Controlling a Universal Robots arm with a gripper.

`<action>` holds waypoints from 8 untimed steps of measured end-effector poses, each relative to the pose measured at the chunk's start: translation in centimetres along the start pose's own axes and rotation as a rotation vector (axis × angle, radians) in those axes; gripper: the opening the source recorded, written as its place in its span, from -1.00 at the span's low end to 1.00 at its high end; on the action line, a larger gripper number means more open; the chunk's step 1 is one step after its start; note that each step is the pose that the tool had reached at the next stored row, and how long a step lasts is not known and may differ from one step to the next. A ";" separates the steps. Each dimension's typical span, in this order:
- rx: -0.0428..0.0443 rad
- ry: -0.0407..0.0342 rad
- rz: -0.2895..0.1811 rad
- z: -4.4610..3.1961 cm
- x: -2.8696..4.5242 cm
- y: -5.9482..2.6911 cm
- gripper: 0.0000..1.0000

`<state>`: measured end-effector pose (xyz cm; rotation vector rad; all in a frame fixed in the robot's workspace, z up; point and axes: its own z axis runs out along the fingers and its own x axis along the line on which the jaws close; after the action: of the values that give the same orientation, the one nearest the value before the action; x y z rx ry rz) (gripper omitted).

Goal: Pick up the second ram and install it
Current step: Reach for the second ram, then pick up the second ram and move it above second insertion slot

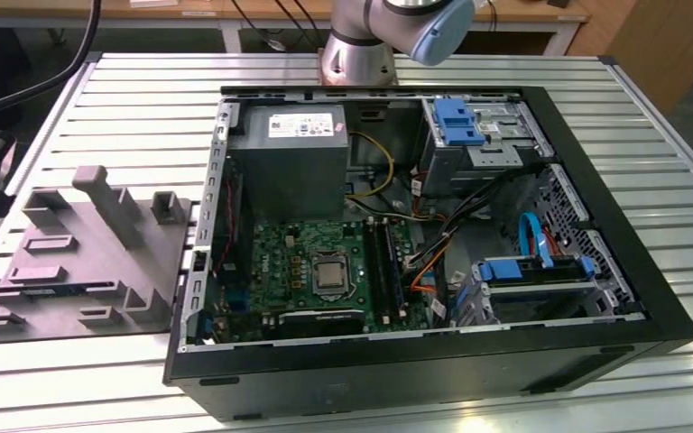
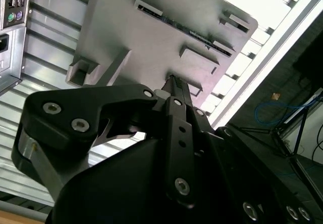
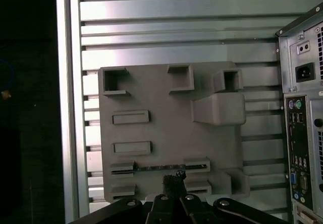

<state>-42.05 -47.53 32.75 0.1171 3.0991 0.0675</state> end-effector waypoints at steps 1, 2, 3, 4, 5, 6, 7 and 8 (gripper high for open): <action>0.0001 0.0001 0.000 0.01 0.02 -0.03 -0.80; 0.0000 0.0001 0.000 0.01 0.02 -0.03 -0.80; 0.0001 0.0001 0.000 0.01 0.02 -0.04 -0.80; 0.0000 0.0000 0.000 0.01 0.03 -0.10 -0.80; 0.0000 0.0001 0.000 0.01 0.03 -0.16 -0.80; 0.0000 0.0001 0.000 0.01 0.03 -0.17 -0.80; 0.0000 0.0001 0.000 0.01 0.04 -0.17 -0.80; 0.0000 0.0000 0.000 0.01 0.04 -0.18 -0.80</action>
<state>-42.10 -47.71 32.73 0.1171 3.0992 0.0675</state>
